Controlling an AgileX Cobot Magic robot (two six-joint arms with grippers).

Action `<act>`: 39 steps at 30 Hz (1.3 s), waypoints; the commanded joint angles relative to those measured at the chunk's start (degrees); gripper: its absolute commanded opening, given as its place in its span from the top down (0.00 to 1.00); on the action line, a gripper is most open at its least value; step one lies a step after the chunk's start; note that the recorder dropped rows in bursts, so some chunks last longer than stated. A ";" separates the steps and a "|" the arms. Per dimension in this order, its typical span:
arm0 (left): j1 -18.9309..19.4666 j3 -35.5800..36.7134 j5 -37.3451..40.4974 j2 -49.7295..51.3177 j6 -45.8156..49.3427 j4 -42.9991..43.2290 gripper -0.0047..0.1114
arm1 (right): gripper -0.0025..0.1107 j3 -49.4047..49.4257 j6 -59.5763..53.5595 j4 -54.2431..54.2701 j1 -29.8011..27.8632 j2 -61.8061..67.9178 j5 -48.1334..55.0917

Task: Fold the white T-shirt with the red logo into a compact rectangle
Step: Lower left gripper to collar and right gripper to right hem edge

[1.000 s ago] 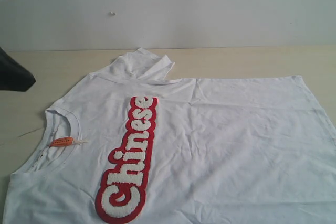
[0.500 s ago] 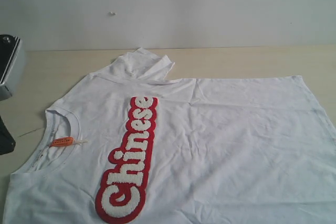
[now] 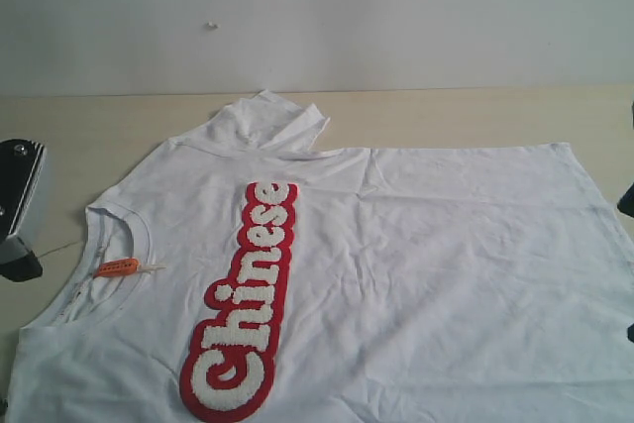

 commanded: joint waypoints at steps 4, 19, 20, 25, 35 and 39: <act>-0.30 0.49 -0.79 -0.49 -0.59 -3.21 0.10 | 0.15 0.20 0.16 4.86 0.07 0.17 -1.34; -0.30 0.41 -2.92 -0.49 -0.75 -6.63 0.10 | 0.15 0.20 -2.08 0.88 0.07 0.17 -1.44; -0.30 0.41 -2.92 -0.49 -0.75 -5.60 0.10 | 0.15 0.20 -2.32 0.09 0.07 0.17 -1.44; -0.30 0.41 -3.90 -0.49 -0.97 -5.15 0.10 | 0.15 0.20 -2.32 -0.25 0.07 0.17 -2.39; -0.30 0.41 -3.14 -0.49 -0.97 -5.98 0.10 | 0.15 0.20 -2.32 -0.71 0.07 0.17 -6.01; -0.30 0.41 1.41 -0.49 -0.74 -6.58 0.10 | 0.14 0.20 -2.59 -4.24 0.07 0.17 -6.70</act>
